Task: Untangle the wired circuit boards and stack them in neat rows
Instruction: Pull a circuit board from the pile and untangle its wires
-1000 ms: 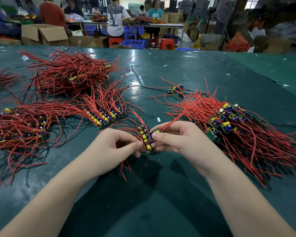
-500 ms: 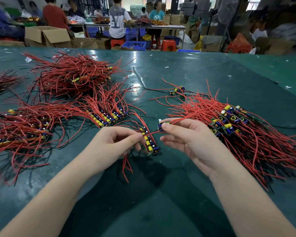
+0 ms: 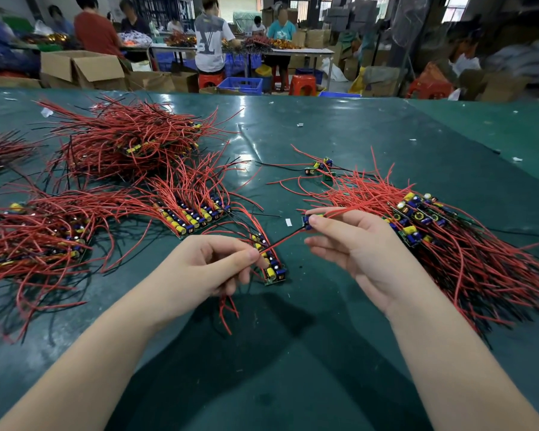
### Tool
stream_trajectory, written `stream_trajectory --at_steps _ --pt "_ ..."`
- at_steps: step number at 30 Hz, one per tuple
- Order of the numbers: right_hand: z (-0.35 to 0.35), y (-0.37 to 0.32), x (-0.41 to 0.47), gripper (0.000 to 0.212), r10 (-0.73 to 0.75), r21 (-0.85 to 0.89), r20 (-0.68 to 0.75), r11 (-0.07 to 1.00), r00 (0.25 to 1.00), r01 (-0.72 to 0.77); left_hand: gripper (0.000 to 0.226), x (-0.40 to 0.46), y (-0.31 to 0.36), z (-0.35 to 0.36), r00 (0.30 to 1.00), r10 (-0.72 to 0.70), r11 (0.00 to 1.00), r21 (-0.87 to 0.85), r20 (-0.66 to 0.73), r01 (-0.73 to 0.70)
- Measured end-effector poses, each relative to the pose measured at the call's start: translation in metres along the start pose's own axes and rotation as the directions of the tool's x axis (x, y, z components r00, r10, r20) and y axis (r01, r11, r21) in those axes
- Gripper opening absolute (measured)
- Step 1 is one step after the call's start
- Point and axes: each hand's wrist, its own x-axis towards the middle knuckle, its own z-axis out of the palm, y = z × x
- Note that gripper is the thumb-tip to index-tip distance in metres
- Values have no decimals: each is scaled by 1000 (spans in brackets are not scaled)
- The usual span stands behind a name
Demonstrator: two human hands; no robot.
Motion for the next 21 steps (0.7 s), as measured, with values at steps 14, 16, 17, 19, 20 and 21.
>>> stream_trajectory --at_steps 14,16,17,19,20,21 --pt "-5 -4 3 13 -4 283 -16 959 1000 9 26 2 0 1 986 -14 999 -32 -167 9" --pt "-3 -5 3 16 -1 340 4 940 1000 -1 26 3 0 1 981 -27 998 -62 -194 15" --pt "-3 -5 3 17 -3 362 10 932 1000 -1 27 3 -1 1 978 -38 997 -75 -206 23" --pt "-2 -7 3 18 -15 396 9 918 1000 10 28 4 -2 1 973 -58 996 -85 -222 40" --pt "-2 -8 3 19 -20 409 4 912 1000 16 28 5 -2 1 971 -62 995 -85 -229 44" --pt "-2 -8 3 19 -22 422 0 907 1000 20 28 5 -3 1 970 -60 996 -82 -235 42"
